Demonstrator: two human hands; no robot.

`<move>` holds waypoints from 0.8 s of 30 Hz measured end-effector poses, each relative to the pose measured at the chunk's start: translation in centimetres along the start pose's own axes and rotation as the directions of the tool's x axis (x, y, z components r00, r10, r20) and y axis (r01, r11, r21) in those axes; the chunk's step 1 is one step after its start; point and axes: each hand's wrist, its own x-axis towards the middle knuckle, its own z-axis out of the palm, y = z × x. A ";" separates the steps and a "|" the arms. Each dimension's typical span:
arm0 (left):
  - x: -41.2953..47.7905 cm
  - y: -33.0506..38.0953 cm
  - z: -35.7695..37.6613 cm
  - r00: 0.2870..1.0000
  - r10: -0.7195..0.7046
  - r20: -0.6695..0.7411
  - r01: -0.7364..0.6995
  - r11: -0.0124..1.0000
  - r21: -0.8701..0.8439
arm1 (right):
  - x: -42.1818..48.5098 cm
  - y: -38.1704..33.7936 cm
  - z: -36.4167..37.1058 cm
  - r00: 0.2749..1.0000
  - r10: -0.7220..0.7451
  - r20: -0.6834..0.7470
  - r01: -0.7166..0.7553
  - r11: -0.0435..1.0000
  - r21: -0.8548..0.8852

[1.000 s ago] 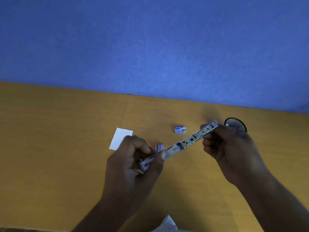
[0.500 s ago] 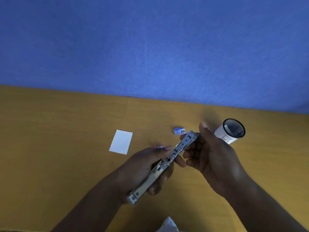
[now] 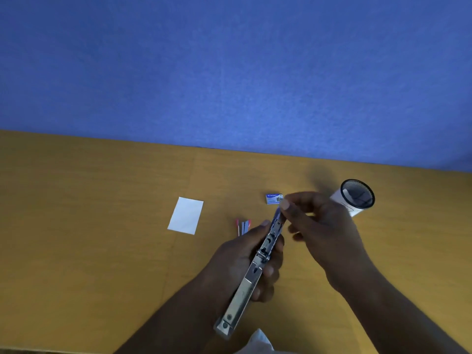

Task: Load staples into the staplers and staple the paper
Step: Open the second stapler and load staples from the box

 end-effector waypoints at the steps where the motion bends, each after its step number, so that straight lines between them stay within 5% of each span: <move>1: 0.1 0.0 0.0 0.999 -0.015 -0.042 0.016 1.000 0.025 | 0.0 0.0 -0.1 0.990 -0.102 -0.094 0.089 0.988 -0.126; 4: 0.3 0.0 -0.2 0.990 -0.014 -0.144 0.031 0.993 0.113 | -0.3 -0.1 -0.4 0.945 -0.312 -0.098 0.275 0.920 -0.279; 9: 0.6 0.5 0.2 0.977 0.004 -0.215 0.034 0.985 0.170 | -0.8 0.1 -0.3 0.904 -0.424 -0.047 0.383 0.855 -0.350; 17: 0.7 1.1 -0.3 0.961 0.059 -0.272 0.011 0.969 0.248 | -1.0 0.4 0.1 0.923 -0.385 -0.032 0.353 0.875 -0.332; 24: 0.8 0.8 -2.0 0.919 0.250 -0.304 -0.113 0.907 0.406 | -2.1 0.2 0.9 0.899 -0.436 0.020 0.419 0.850 -0.319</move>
